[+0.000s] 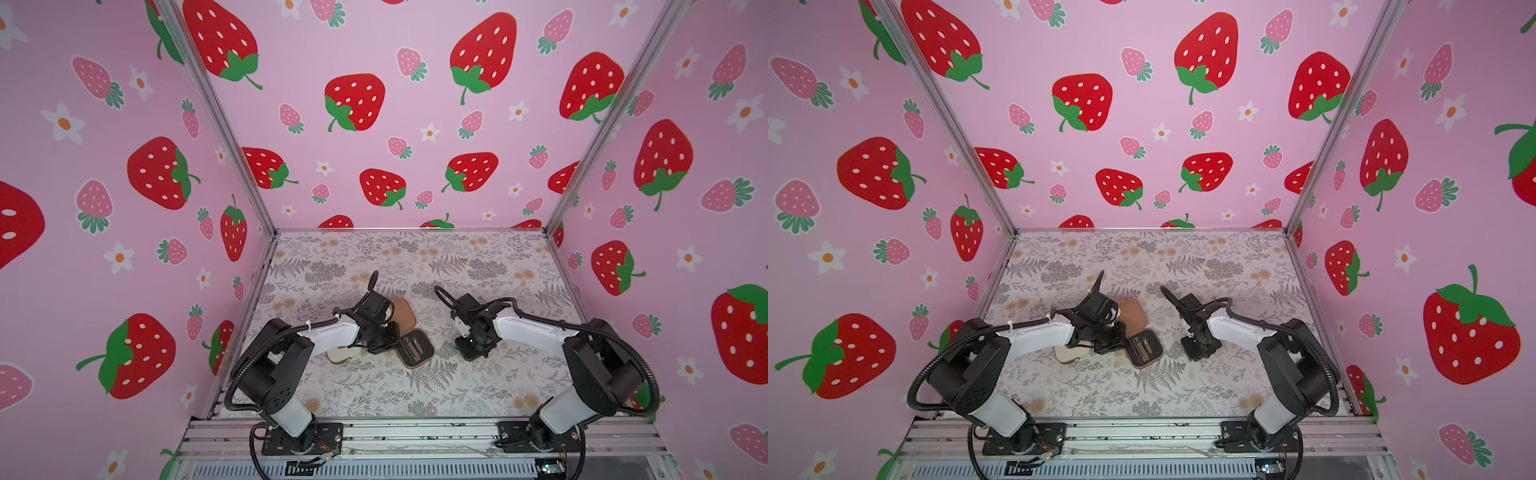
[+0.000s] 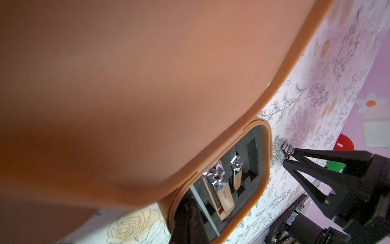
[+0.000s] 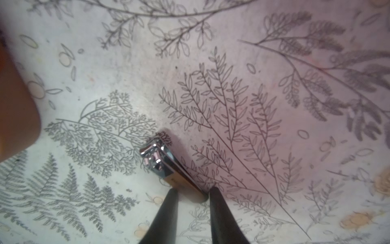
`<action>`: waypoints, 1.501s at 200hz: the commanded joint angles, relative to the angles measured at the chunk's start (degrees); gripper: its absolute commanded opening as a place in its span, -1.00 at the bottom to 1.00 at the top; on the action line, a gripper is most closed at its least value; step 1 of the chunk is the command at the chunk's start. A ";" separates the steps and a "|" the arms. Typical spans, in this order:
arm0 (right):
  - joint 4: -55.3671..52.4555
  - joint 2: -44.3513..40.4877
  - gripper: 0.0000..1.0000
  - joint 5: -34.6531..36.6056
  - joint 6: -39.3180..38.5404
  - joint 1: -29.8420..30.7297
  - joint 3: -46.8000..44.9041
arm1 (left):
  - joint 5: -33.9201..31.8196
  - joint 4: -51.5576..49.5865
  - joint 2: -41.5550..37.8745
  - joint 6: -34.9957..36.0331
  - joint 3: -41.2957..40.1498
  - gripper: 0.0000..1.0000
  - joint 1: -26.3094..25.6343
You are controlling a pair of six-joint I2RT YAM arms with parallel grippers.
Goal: Organize nail clipper sets
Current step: Pick up the nail clipper from the center of the board.
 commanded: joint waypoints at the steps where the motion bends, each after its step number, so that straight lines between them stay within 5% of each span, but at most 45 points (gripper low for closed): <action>1: 0.26 2.45 -0.41 -2.26 -0.12 0.00 -0.53 | -0.18 -2.95 1.78 0.34 0.71 -1.00 -0.31; 41: -0.59 3.58 -0.11 -0.65 -0.59 0.06 1.06 | -0.24 -3.06 1.28 0.41 0.47 -1.00 -0.30; 84: -1.11 6.12 -0.10 0.95 -1.95 -0.01 3.90 | -0.46 -3.37 0.99 0.52 0.42 -1.00 -0.21; 189: -0.09 4.93 -0.74 -1.07 -1.02 -0.01 1.68 | -0.28 -3.14 1.25 0.47 0.34 -1.00 -0.21; 300: -5.93 -0.28 -0.79 -4.09 4.12 4.22 12.98 | -0.42 -2.78 0.74 0.43 -0.27 -1.00 -0.13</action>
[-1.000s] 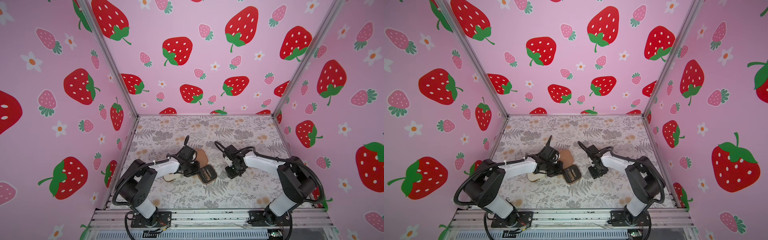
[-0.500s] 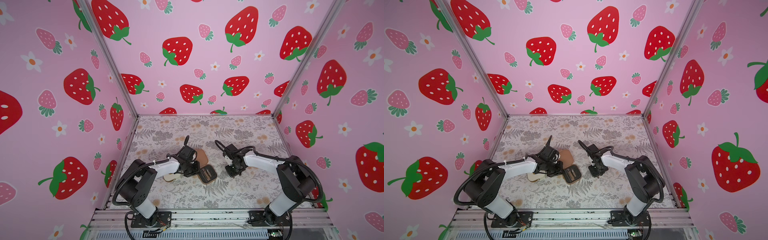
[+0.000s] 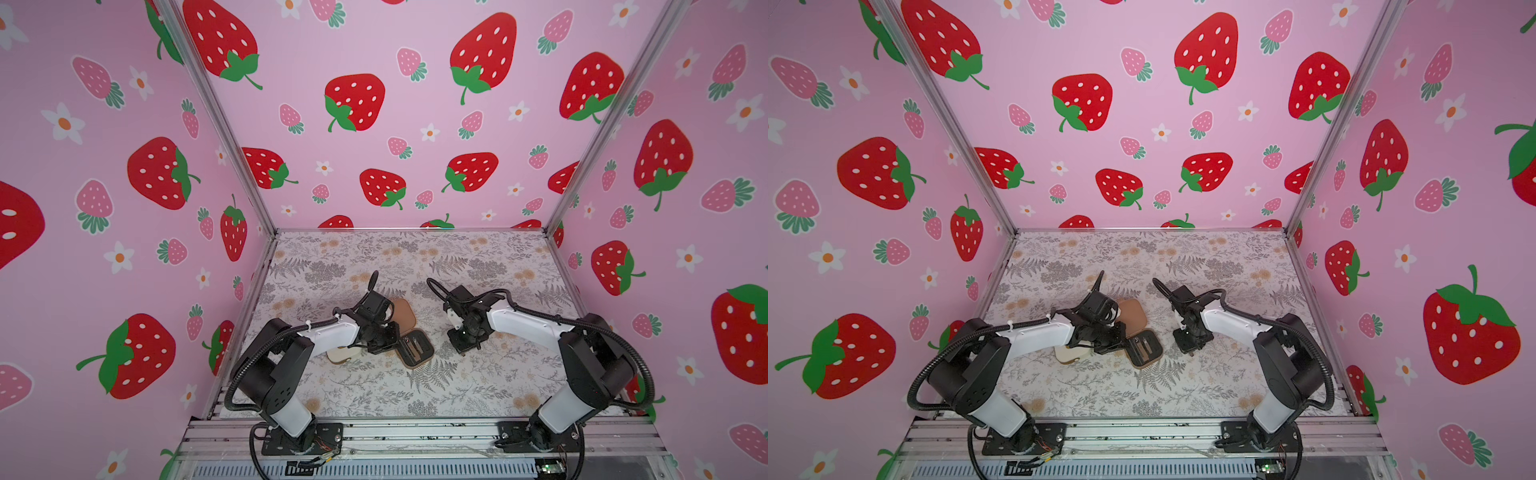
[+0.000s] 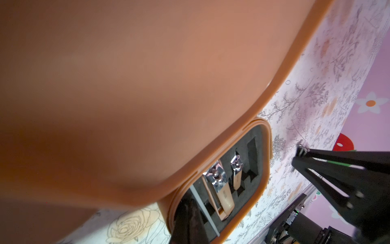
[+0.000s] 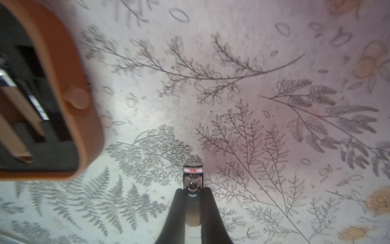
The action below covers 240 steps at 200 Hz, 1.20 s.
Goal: Organize nail clipper sets
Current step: Pick up the nail clipper from the center of the board, then place the nail clipper in the storage box.
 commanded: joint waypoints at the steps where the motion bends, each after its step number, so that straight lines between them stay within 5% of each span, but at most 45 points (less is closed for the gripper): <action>1: -2.88 -2.08 -0.79 -1.96 2.73 1.96 4.39 | -0.55 -2.75 0.73 0.41 -0.29 -1.00 -0.13; 106: -2.75 11.58 -0.79 -6.81 3.34 7.40 17.56 | -0.29 -2.49 0.74 0.50 -0.47 -1.00 0.05; 240: -1.06 18.85 -0.79 -6.68 4.85 7.93 18.77 | -0.20 -2.31 0.99 0.67 -0.95 -1.00 0.58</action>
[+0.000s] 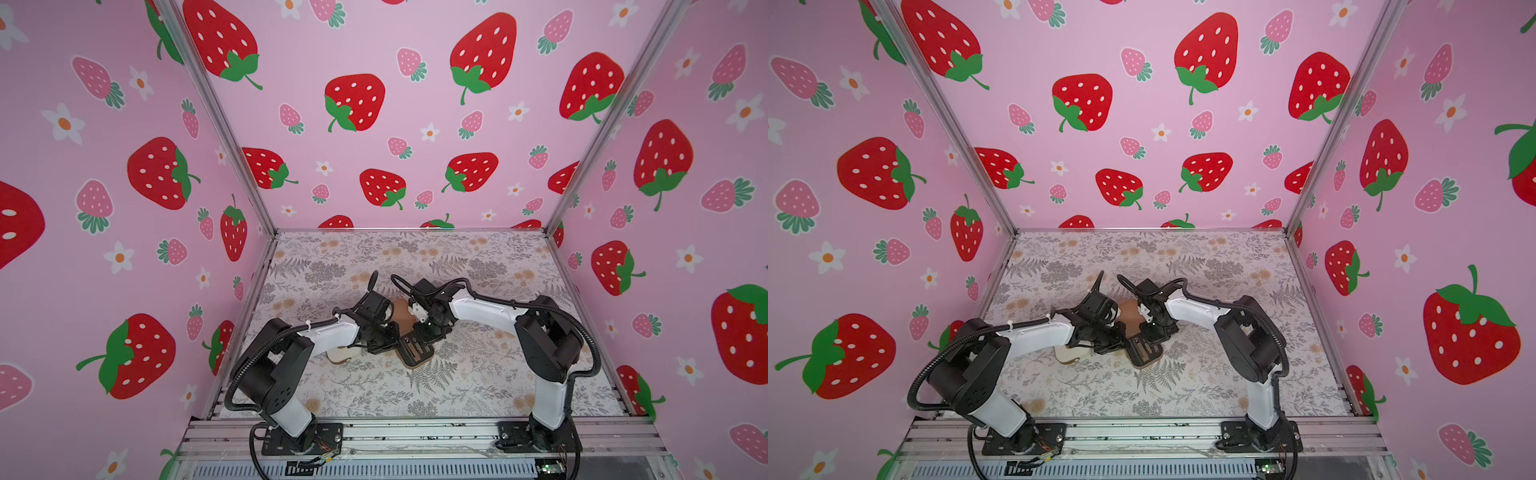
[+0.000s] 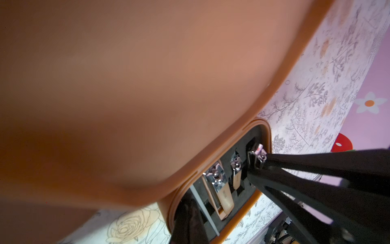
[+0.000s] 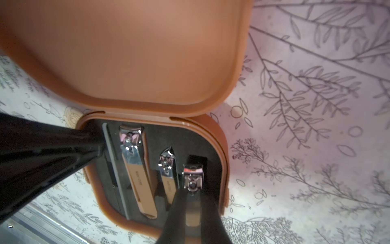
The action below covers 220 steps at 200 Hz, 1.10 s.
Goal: Organize nail clipper sets
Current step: Place the nail clipper in the storage box.
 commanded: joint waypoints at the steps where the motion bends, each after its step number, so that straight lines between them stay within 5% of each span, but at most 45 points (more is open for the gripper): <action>1: -0.37 1.63 -0.79 0.77 0.93 0.50 1.24 | -0.46 -2.35 0.99 0.67 -0.91 -1.00 0.27; 220: -10.04 9.59 -0.80 20.77 0.96 1.97 4.71 | -0.02 -2.79 0.61 1.03 -1.15 -1.00 0.98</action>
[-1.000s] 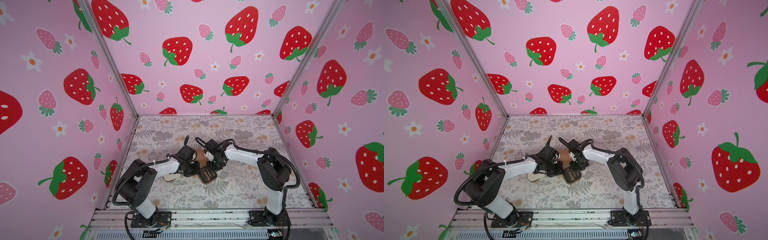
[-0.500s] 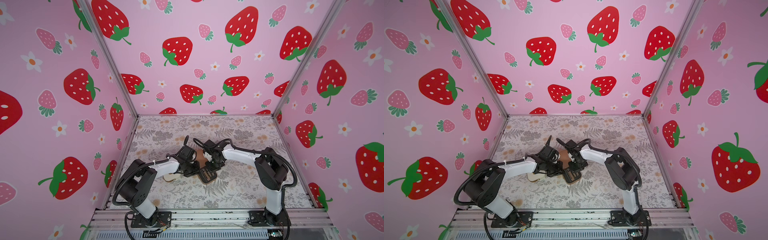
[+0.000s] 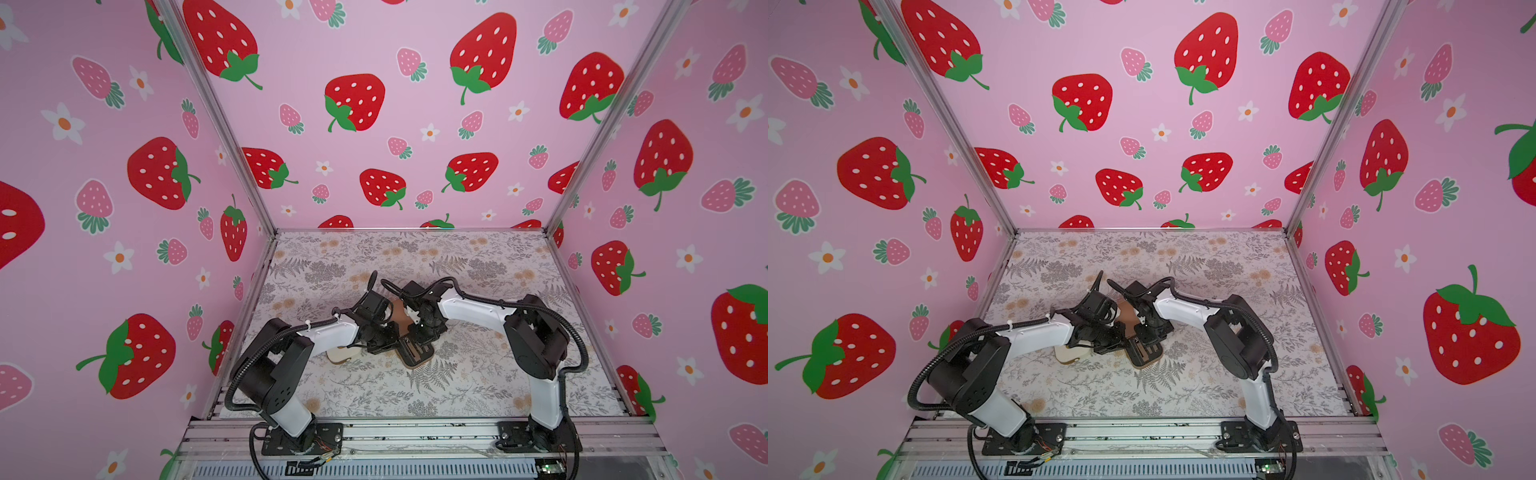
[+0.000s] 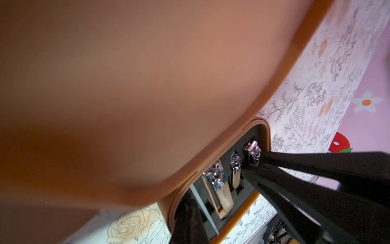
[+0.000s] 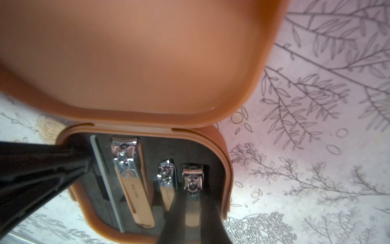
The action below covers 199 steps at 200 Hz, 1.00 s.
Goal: Organize nail clipper sets
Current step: Place the nail clipper in the storage box.
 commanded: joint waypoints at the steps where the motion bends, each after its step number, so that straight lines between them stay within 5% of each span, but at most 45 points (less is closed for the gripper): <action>1: -3.66 4.96 -0.80 12.00 0.20 -0.77 -1.78 | -0.83 -2.95 0.62 0.81 -0.98 -1.00 0.43; 199: 0.52 10.22 -0.78 14.89 5.09 -0.23 -10.20 | -0.87 -2.73 0.20 0.70 -1.94 -1.00 0.61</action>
